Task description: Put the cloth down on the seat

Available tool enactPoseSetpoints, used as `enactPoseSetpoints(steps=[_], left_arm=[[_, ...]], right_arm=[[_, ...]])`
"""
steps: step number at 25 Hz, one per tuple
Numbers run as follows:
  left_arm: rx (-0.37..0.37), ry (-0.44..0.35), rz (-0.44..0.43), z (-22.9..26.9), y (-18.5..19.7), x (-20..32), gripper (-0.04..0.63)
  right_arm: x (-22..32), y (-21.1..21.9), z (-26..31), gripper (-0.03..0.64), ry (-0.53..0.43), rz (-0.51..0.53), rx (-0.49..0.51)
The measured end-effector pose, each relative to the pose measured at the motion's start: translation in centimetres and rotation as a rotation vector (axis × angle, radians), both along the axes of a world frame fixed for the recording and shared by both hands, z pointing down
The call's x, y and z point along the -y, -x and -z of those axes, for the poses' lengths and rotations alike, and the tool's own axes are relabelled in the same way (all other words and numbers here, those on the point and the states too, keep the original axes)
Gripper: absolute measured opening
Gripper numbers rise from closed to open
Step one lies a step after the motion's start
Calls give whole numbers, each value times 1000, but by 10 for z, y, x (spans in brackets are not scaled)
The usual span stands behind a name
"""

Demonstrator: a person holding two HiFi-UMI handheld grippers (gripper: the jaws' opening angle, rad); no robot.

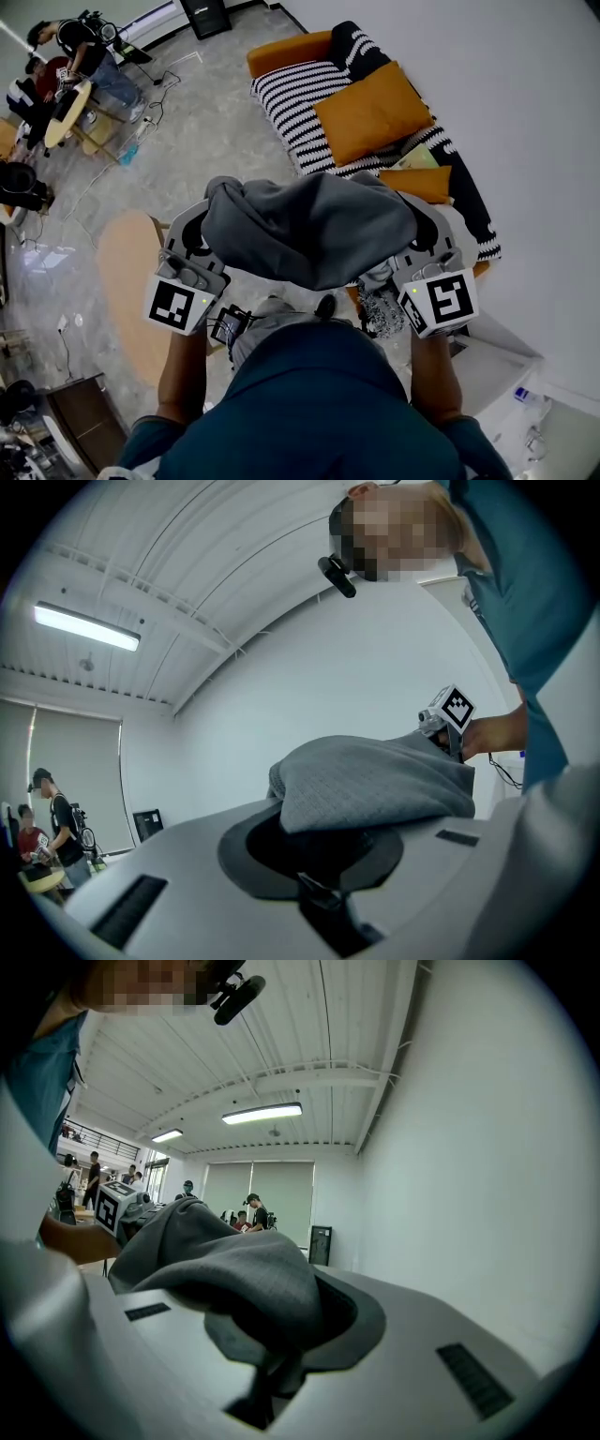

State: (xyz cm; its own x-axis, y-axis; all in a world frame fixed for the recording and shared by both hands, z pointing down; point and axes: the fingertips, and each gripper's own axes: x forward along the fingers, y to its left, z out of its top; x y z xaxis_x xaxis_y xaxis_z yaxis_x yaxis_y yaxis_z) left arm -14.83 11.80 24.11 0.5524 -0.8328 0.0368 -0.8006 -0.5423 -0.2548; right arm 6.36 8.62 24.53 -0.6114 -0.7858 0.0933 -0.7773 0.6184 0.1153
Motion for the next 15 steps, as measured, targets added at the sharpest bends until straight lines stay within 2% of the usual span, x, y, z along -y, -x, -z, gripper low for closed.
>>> enactPoseSetpoints(steps=[6, 15], left_arm=[[0, 2, -24, -2, 17, 28, 49], [-20, 0, -121, 0, 60, 84, 49]], right_arm=[[26, 16, -3, 40, 11, -19, -9], [66, 59, 4, 40, 8, -107, -40]])
